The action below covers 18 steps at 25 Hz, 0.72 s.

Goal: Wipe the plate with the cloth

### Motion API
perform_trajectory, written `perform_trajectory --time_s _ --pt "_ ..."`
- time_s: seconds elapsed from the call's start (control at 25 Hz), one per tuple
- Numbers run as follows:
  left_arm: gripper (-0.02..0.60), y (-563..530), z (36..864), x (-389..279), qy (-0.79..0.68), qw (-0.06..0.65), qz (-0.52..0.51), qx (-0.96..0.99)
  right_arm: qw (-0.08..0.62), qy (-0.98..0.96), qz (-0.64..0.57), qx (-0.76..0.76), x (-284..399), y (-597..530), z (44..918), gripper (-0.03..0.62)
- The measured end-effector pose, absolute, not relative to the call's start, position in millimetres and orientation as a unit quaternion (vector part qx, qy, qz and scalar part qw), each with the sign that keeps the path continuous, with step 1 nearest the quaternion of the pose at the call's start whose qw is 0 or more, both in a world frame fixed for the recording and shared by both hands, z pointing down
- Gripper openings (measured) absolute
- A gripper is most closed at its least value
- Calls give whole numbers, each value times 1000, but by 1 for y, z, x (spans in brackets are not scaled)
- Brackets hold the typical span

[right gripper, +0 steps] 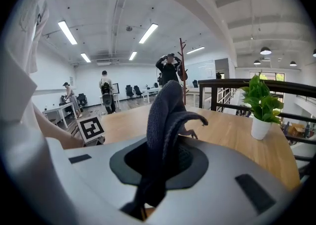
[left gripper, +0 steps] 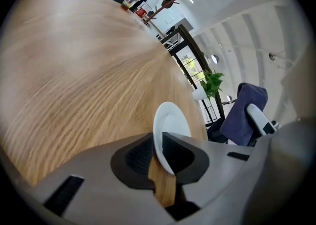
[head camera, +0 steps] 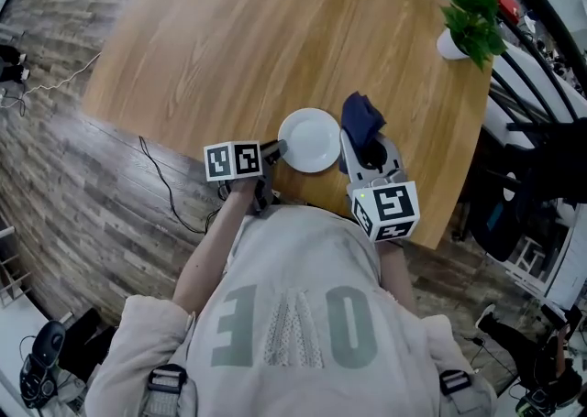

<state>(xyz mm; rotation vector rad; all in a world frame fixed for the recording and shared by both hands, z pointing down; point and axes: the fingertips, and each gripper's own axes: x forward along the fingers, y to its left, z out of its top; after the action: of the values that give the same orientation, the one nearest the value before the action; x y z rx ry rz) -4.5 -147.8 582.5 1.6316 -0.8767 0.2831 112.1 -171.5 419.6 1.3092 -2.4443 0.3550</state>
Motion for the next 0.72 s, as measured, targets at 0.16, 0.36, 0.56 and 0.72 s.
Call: perform_trajectory --time_s 0.16,0.36,0.56,0.72 --pt "43 -149 586 -6 -380 596 122 697 251 -855 98 443 115 -184 448 57" --pt "41 -151 588 -5 -386 595 116 695 437 -822 66 359 126 -187 525 57" --pt "41 -151 588 -6 -389 596 114 694 525 -804 2 280 120 -178 560 57" --pt "41 -152 587 -6 -391 595 112 693 562 -787 -38 252 116 -177 573 57"
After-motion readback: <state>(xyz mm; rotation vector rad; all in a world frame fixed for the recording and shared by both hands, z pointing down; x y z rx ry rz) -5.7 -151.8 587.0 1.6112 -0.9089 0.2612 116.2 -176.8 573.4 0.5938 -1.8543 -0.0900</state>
